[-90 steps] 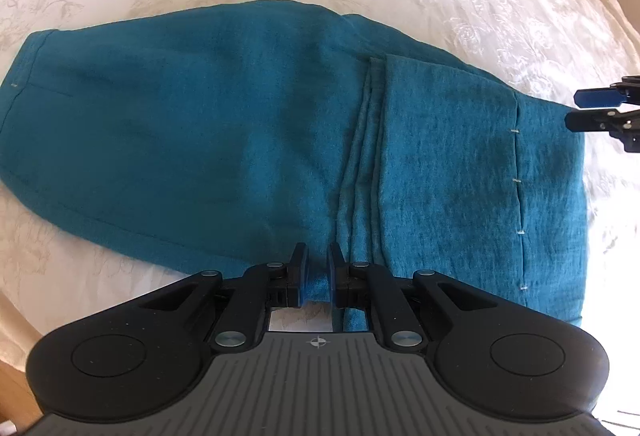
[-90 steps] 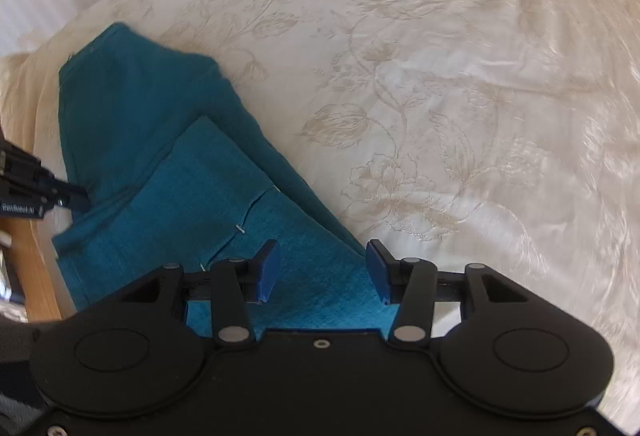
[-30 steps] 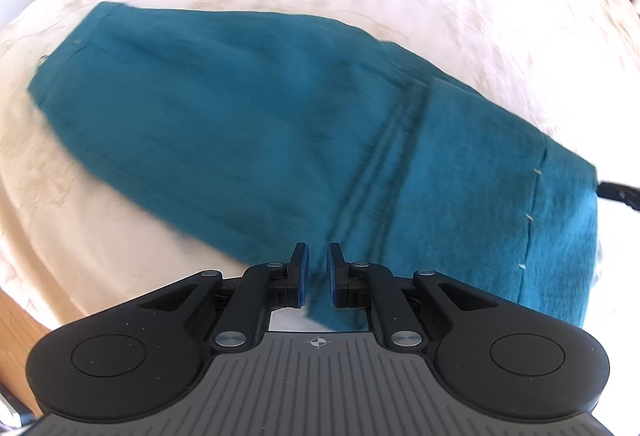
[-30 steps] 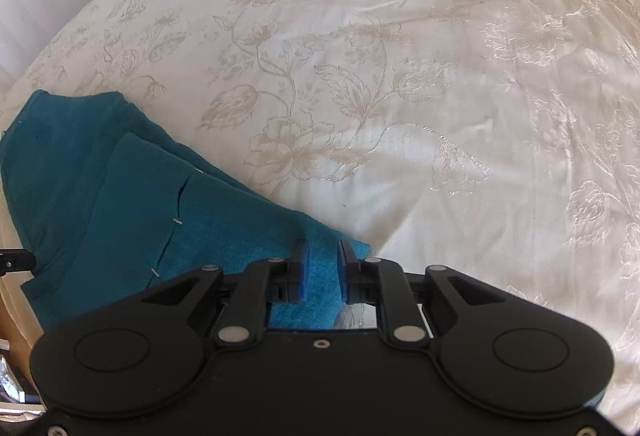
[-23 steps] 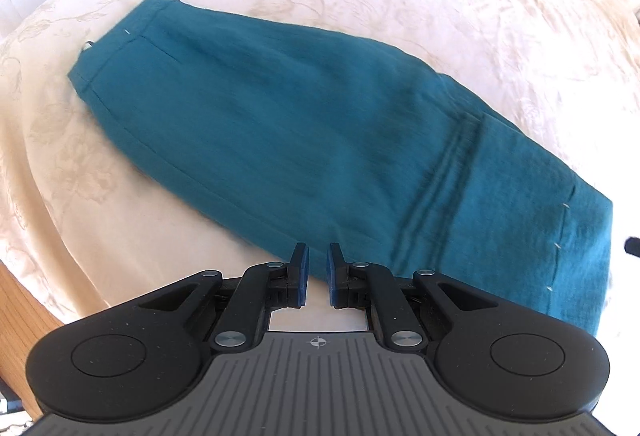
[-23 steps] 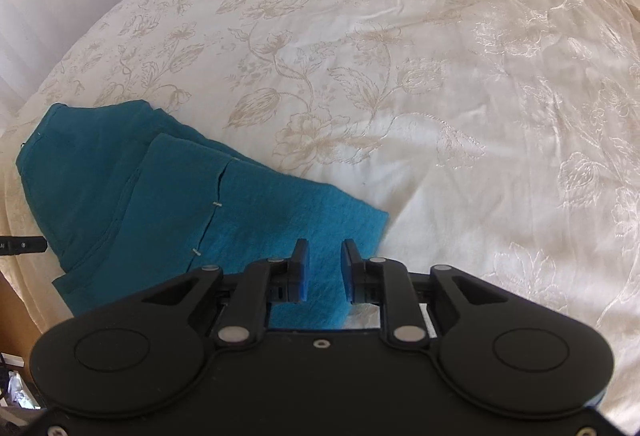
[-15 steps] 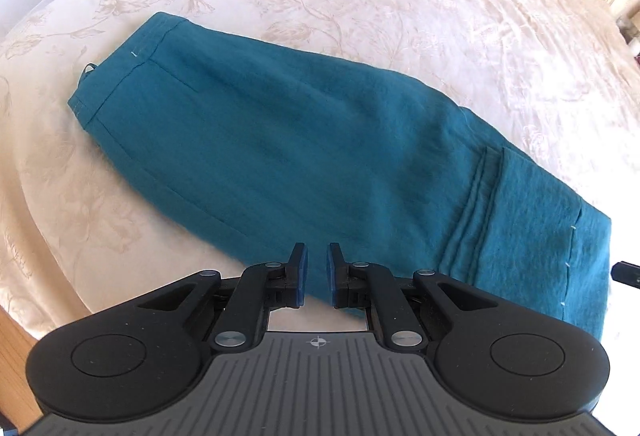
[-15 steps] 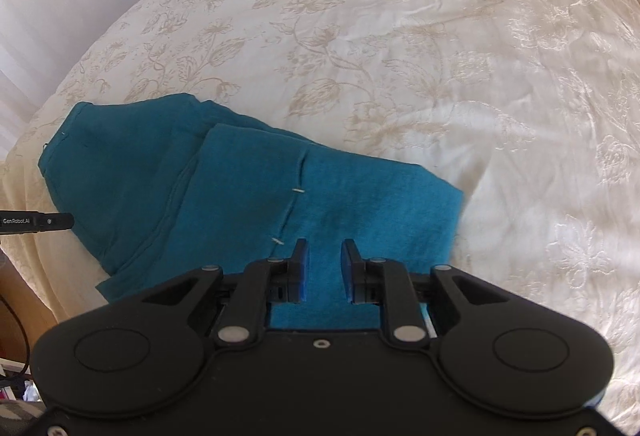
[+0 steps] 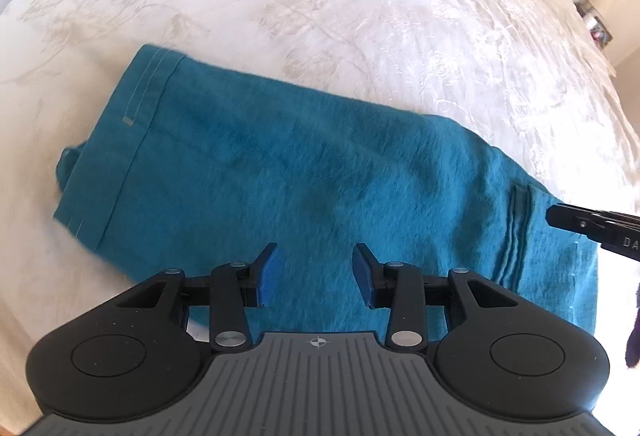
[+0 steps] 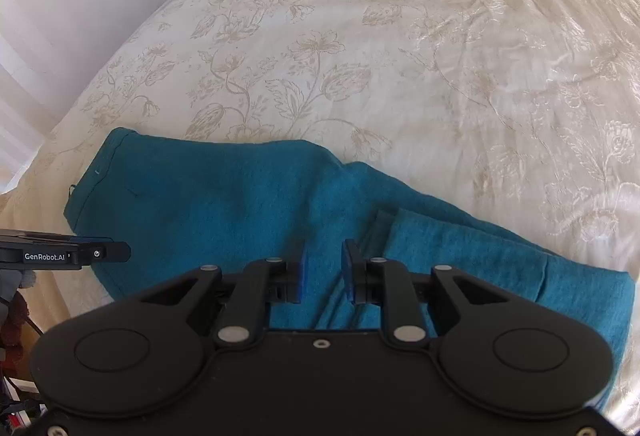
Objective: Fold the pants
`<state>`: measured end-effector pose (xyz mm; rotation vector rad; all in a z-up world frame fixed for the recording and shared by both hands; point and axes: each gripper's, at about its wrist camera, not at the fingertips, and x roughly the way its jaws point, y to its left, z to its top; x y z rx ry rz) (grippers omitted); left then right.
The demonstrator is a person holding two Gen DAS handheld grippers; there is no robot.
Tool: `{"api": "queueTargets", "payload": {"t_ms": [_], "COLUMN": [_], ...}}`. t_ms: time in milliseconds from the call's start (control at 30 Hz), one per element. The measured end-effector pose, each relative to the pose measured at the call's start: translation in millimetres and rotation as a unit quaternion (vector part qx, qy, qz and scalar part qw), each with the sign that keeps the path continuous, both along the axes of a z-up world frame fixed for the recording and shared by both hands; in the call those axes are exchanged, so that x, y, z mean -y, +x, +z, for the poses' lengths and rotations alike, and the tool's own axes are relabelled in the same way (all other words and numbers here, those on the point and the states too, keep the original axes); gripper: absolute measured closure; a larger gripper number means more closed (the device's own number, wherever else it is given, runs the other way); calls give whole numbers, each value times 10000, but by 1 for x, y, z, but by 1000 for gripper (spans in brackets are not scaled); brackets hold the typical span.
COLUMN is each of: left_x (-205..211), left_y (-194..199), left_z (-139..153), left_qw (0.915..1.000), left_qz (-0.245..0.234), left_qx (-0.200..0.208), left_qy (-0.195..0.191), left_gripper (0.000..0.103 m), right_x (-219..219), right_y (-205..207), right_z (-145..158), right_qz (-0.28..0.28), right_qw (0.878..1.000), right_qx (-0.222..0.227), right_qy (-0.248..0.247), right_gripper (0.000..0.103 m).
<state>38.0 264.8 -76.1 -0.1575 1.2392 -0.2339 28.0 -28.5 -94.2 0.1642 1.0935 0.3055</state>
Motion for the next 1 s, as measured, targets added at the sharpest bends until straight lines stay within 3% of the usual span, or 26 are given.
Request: {"api": "queueTargets", "payload": {"t_ms": [133,233,333,433,567,667,867,900,933,967,1000], "left_x": [32,62,87,103,107,104,108,109,110,110,110], "left_y": [32,48,56,58,53,46,48,49,49,49,48], "left_z": [3,1,-8,-28,-66,-73,-78,-79,-79,-79,-79], "left_qw": [9978,9949,9927,9912,9864,9861,9861,9862,9862,9863,9864], "left_qz": [-642,-971,-1163,-1284,-1371,-1388,-1308,-1288,-1278,-1269,-1259], "left_qx": [81,103,38,-251,-857,-867,-961,-971,-975,-975,-974], "left_qy": [-144,-256,-305,-191,292,280,352,369,393,406,409], "left_gripper": [65,65,65,65,65,65,65,65,65,65,65], "right_x": [-5,2,10,20,25,24,18,17,15,13,11], "right_y": [15,26,40,55,76,90,109,110,108,105,99], "right_z": [5,6,1,-9,-26,-37,-57,-59,-60,-57,-54], "right_qz": [-117,-158,-124,-16,394,785,1433,1524,1640,1738,1794], "right_qw": [9999,9997,9996,9997,9986,9959,9865,9845,9822,9808,9803], "right_qx": [37,45,-13,-140,-348,-446,-703,-769,-786,-720,-631], "right_qy": [-101,-189,-261,-206,-5,66,371,410,465,521,543], "right_gripper": [73,62,62,61,57,51,51,54,76,86,88]}}
